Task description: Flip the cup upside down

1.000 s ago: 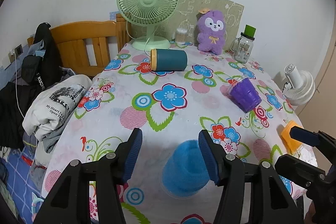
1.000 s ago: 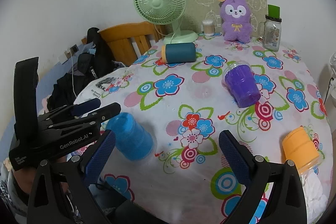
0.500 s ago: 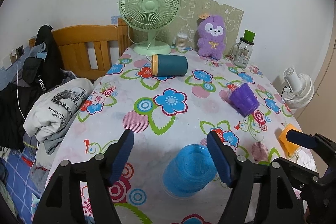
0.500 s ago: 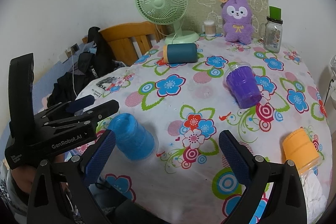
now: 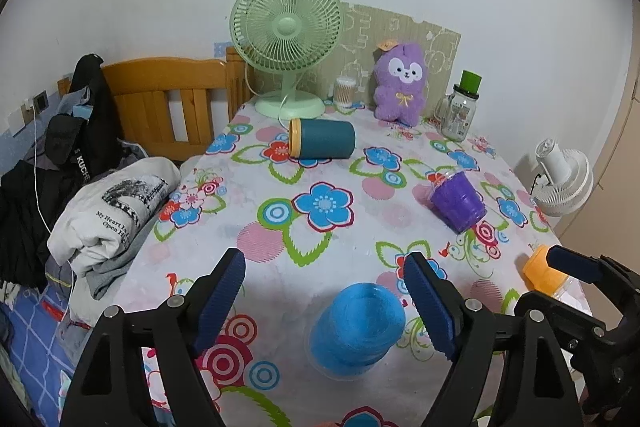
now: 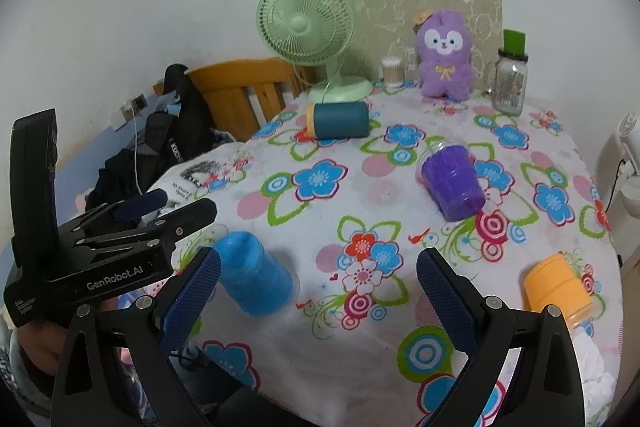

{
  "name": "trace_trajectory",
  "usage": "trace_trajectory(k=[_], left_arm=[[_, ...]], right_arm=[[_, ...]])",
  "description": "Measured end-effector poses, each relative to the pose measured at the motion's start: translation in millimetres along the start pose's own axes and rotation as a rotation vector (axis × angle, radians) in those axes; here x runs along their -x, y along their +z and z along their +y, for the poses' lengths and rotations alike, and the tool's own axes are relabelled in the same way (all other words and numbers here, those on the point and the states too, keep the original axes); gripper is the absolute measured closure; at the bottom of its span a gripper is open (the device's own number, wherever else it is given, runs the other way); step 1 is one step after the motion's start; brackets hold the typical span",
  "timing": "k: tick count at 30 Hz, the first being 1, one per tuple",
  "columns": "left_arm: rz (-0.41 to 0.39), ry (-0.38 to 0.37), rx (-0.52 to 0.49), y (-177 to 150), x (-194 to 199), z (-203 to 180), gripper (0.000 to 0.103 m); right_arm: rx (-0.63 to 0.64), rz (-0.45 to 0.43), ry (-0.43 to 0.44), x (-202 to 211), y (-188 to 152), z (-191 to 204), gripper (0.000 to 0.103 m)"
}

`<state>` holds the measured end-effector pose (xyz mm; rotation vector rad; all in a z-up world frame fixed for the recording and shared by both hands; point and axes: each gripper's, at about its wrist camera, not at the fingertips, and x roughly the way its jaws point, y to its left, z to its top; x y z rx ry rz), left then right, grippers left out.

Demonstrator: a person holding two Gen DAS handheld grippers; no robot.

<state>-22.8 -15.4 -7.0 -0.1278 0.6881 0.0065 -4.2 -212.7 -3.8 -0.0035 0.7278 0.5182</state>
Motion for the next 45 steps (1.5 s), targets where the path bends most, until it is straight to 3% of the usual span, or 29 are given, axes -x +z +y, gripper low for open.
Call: trace_trajectory(k=[32,45], left_arm=[[-0.179,-0.014,-0.032,13,60,-17,0.0],[-0.225,-0.016,-0.033,15,75,-17,0.0]], right_arm=[[0.002,-0.238,-0.042,71,10,11,0.003],[0.041,-0.288,-0.063,85,11,24,0.002]])
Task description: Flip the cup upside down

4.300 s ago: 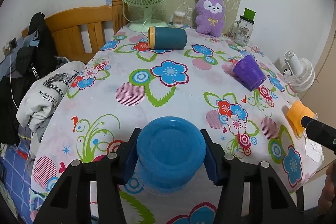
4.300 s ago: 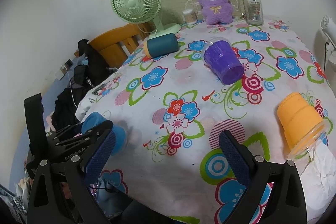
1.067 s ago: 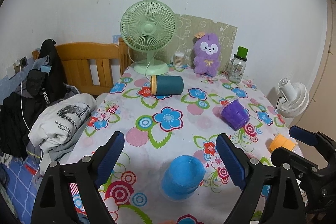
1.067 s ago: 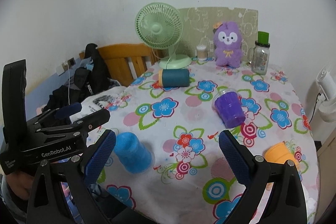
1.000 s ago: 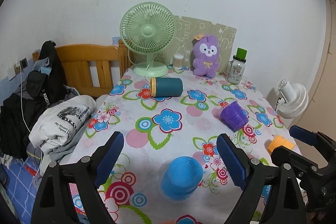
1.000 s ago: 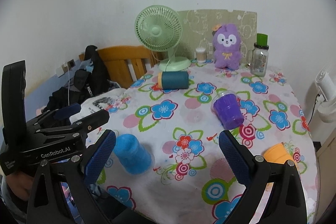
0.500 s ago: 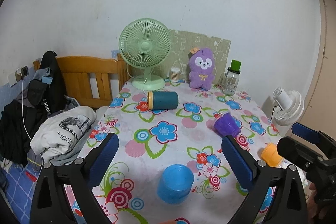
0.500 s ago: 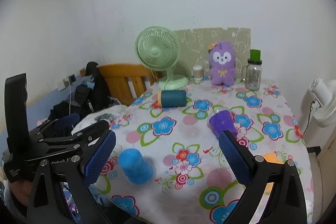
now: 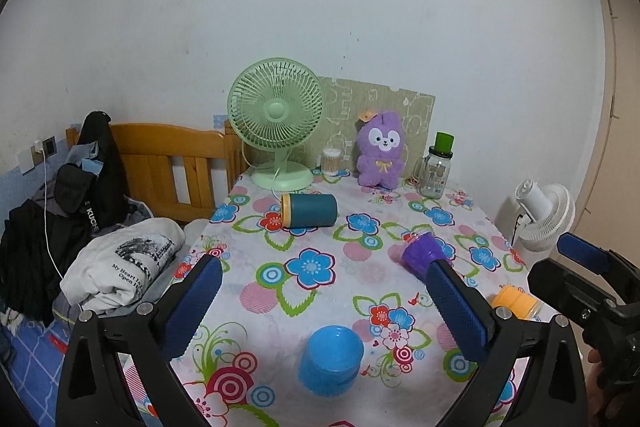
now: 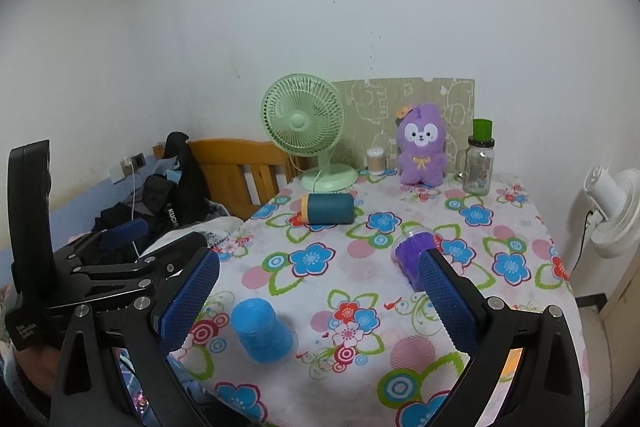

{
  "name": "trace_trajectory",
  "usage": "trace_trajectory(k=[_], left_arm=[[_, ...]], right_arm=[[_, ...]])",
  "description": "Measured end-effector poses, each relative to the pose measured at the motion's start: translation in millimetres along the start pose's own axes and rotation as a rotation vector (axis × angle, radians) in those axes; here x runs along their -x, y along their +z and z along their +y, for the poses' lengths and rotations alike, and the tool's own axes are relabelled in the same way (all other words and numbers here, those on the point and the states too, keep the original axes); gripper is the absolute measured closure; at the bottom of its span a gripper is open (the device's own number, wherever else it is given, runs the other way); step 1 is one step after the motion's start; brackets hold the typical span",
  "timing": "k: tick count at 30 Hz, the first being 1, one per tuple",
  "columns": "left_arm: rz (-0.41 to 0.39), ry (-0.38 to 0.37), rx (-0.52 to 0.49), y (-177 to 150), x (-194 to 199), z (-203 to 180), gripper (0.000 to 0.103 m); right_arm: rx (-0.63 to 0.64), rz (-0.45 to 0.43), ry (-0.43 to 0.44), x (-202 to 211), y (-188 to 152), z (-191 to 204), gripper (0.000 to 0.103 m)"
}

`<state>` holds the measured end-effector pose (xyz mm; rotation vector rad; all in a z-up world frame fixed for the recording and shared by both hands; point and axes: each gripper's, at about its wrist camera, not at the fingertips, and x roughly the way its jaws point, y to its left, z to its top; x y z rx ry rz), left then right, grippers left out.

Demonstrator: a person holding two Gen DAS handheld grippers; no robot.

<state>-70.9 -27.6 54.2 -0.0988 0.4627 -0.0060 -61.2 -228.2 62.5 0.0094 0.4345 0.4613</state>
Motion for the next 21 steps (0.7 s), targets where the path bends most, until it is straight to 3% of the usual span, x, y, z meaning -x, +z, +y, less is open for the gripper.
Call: trace_trajectory(k=[21], left_arm=[[-0.039,0.003,-0.003,-1,13,-3,0.0]], right_arm=[[0.014,-0.002,-0.003,5,0,4,0.0]])
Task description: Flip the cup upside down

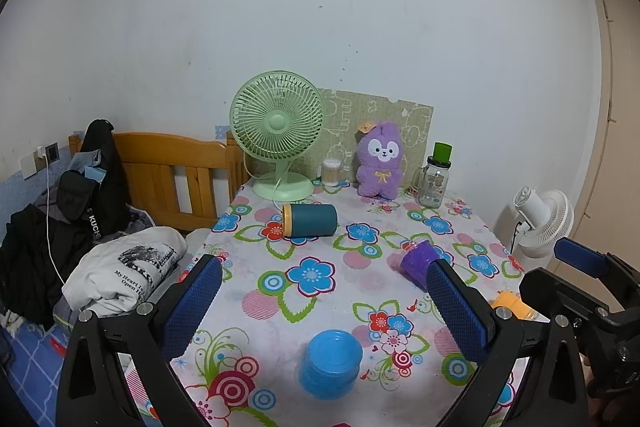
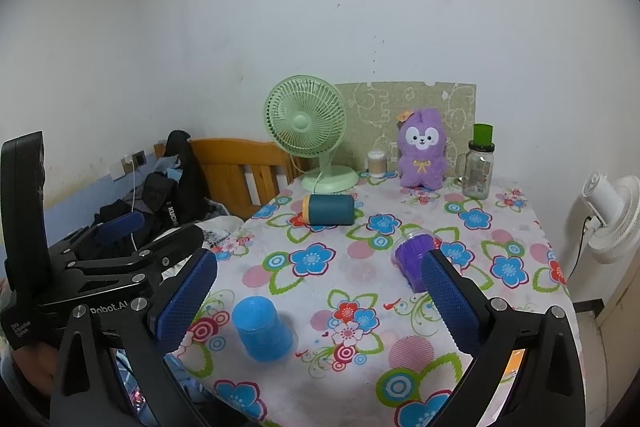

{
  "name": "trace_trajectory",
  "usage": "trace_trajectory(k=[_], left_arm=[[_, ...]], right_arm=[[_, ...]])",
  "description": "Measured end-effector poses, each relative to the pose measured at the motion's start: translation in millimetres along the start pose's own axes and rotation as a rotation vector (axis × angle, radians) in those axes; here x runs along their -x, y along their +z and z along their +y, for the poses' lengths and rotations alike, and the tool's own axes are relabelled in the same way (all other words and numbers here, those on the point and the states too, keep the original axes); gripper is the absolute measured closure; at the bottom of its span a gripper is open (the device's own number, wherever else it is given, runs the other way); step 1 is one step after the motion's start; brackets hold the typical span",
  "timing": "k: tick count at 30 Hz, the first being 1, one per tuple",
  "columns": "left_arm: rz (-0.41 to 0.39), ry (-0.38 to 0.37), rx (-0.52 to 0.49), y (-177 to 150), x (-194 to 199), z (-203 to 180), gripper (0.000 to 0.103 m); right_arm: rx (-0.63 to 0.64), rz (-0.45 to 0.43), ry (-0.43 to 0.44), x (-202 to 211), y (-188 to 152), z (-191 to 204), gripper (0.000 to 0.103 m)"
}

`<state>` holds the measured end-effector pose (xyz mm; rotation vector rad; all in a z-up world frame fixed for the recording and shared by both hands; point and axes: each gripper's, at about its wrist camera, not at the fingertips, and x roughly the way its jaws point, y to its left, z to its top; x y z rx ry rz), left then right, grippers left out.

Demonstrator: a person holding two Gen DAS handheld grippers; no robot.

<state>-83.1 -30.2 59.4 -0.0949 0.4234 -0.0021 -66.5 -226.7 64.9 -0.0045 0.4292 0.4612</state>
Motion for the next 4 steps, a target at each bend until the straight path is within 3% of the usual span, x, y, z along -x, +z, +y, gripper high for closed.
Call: trace_trajectory(k=[4], left_arm=[[0.0,0.002,-0.003,0.4,0.1,0.5,0.0]], right_arm=[[0.002,-0.001,0.0,-2.1,-0.7,-0.7,0.0]])
